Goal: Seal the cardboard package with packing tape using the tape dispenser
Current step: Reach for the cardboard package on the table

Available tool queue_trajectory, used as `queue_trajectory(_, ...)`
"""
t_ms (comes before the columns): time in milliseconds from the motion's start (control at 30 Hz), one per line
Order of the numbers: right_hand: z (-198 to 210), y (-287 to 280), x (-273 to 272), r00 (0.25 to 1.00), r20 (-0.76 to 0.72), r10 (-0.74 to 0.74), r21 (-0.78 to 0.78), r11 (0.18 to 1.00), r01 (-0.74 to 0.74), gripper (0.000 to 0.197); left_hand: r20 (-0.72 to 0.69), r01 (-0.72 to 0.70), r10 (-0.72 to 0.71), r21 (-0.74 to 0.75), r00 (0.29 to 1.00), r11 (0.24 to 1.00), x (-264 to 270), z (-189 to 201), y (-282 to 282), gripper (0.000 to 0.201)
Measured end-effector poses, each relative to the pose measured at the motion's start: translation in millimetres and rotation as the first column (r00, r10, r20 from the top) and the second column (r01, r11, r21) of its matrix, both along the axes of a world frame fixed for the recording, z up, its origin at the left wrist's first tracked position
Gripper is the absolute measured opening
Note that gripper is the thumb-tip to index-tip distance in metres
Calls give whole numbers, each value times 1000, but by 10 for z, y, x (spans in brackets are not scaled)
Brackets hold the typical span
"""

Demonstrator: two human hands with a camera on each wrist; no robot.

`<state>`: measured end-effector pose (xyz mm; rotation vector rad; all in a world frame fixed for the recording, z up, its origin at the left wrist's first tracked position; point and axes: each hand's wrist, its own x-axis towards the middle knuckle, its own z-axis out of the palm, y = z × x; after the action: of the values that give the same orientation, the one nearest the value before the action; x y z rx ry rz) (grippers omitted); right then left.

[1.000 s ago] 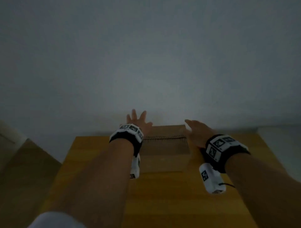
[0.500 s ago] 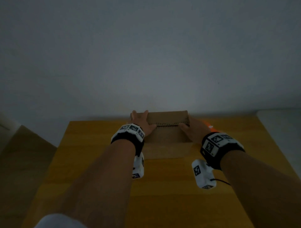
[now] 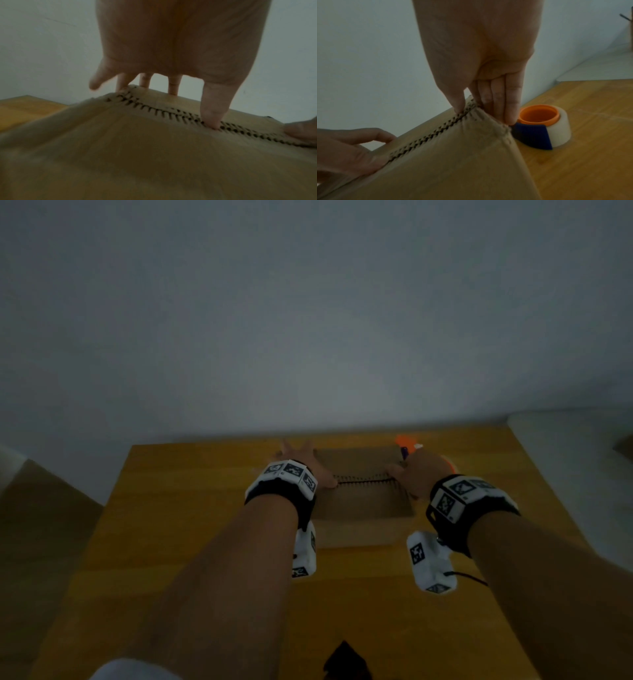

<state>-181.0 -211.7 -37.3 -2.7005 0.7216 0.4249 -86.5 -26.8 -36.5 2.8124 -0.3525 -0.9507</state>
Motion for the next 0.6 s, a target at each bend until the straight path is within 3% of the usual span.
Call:
queue_trajectory(133,-155,-163,-13,992,79,-103,123,988,93,52,95,110,-113,40,989,993,60,8,-111,87)
queue_trajectory(267,-307,-377,-26,986,104,-132,44,991,128,47,91,169,-168,-10,982,986,49,15,-241,89)
queue_trajectory(467,-762,-552,-113,992,-3,-129,1,992,129,24,106,137,-133,-29,985,990,30,-84,-240,94)
queue_trajectory(600,-1077,-561,-68,987,26,-156,72,985,154,33,113,116,-114,-7,987,993,-2,-91,-249,96)
